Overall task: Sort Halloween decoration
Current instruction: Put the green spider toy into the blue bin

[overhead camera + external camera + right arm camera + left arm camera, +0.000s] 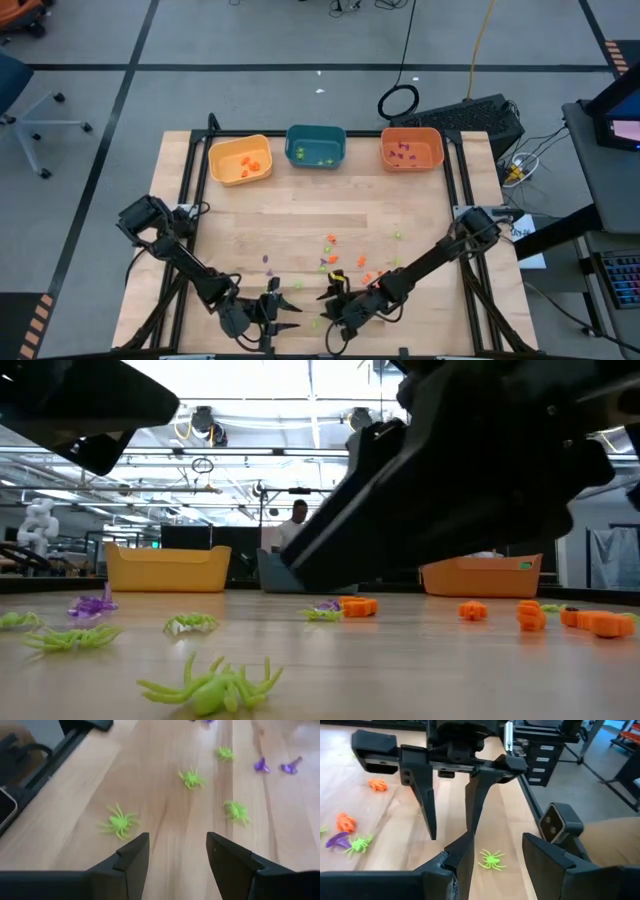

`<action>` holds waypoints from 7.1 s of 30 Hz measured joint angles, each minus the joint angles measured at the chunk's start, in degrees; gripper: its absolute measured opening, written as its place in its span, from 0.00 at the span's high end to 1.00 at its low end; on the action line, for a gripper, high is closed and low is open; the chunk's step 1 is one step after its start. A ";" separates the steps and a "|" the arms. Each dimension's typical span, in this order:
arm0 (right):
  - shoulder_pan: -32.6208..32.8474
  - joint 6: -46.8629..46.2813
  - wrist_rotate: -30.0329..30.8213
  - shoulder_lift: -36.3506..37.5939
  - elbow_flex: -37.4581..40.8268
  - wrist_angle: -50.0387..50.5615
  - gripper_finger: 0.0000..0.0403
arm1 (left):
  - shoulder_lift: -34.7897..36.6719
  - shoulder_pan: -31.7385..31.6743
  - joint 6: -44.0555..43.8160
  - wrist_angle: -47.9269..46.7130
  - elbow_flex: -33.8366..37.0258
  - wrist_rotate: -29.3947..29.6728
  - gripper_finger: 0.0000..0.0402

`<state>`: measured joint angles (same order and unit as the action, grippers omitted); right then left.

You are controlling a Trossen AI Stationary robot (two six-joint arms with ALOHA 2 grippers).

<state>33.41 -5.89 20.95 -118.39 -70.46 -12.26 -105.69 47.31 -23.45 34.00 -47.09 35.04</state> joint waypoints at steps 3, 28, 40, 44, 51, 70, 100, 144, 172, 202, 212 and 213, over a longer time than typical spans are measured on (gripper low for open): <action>0.18 -0.91 -2.35 1.32 0.02 1.01 0.55 | 0.00 -0.45 0.21 -0.09 0.00 0.18 0.59; 1.88 -0.69 -6.28 -4.55 0.02 -11.49 0.55 | 0.04 -0.81 -0.21 -0.46 0.00 4.27 0.59; 0.00 -2.36 -10.81 -8.07 0.02 -14.64 0.55 | 0.04 -0.79 -0.19 -0.73 0.00 4.27 0.59; -0.02 -2.40 -10.82 -8.04 0.02 -14.77 0.61 | 0.05 -0.79 -0.19 -0.78 0.00 4.27 0.59; -0.05 -2.82 -10.75 -8.05 0.02 -14.57 0.77 | 0.04 -0.79 -0.23 -0.82 0.00 4.27 0.59; -0.35 -3.89 -10.27 -8.06 0.02 -14.83 1.00 | 0.04 -0.77 -0.30 -0.65 0.00 4.27 0.59; 1.56 -1.33 -10.60 14.92 0.29 20.15 1.00 | 0.05 -0.77 0.08 -0.48 0.00 4.48 0.59; 19.62 -30.27 -7.65 1.20 -1.92 15.88 1.00 | 0.07 -8.01 5.72 0.12 0.02 -0.89 0.59; 9.29 -22.99 5.77 3.96 -1.92 20.36 0.73 | 0.07 -6.78 2.92 -0.97 0.02 -0.28 0.59; 7.17 -22.99 0.02 -0.59 -2.03 20.51 0.69 | 0.07 -6.56 2.78 -2.16 0.02 -0.28 0.59; 7.17 -22.11 0.03 -0.68 -1.97 20.42 0.79 | 0.07 -6.41 2.74 -2.14 0.02 -0.28 0.59; 7.17 -21.99 0.02 -0.69 -1.97 20.42 0.80 | 0.07 -6.40 2.73 -2.12 0.02 -0.28 0.59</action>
<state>40.58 -27.88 20.97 -119.08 -72.42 8.16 -105.62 40.92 -20.72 31.88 -47.07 34.76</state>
